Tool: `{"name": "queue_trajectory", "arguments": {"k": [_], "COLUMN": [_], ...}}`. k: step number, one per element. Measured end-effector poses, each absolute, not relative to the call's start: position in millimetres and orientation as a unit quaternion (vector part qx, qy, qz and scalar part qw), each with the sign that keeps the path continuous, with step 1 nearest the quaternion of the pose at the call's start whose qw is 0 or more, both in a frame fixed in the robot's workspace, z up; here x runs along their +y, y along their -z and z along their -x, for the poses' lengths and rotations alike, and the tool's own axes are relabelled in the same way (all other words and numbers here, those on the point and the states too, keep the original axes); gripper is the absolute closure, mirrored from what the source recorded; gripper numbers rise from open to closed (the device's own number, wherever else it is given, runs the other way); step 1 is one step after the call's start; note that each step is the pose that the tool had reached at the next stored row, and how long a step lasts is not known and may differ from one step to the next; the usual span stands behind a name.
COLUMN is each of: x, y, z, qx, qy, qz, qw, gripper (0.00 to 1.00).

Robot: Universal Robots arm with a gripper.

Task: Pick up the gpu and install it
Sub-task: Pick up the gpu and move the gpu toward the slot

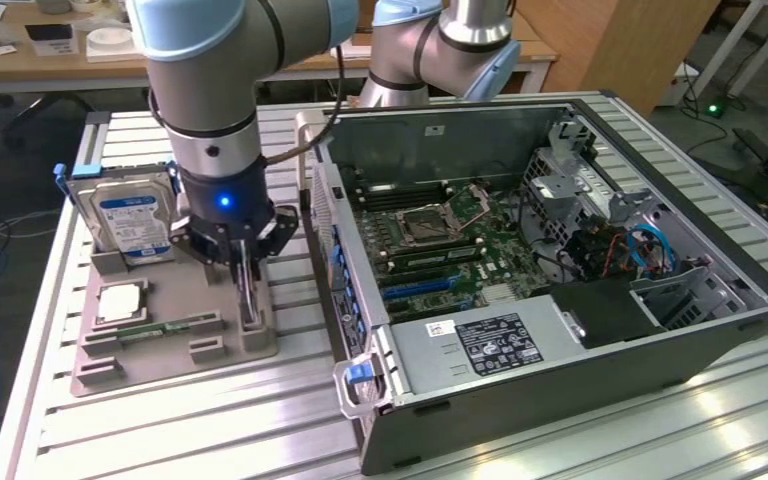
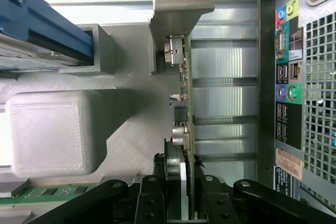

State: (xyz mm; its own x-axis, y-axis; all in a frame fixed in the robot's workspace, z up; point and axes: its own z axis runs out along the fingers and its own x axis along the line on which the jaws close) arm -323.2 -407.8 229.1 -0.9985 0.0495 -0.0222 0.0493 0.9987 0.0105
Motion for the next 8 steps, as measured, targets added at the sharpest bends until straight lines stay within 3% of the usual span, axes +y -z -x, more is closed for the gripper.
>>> {"name": "queue_trajectory", "arguments": {"k": [8], "x": [-407.8], "y": [-247.7], "z": [323.2], "qx": [1.000], "qy": [-0.005], "qz": [-0.025], "qw": [0.011], "gripper": [0.71]}}
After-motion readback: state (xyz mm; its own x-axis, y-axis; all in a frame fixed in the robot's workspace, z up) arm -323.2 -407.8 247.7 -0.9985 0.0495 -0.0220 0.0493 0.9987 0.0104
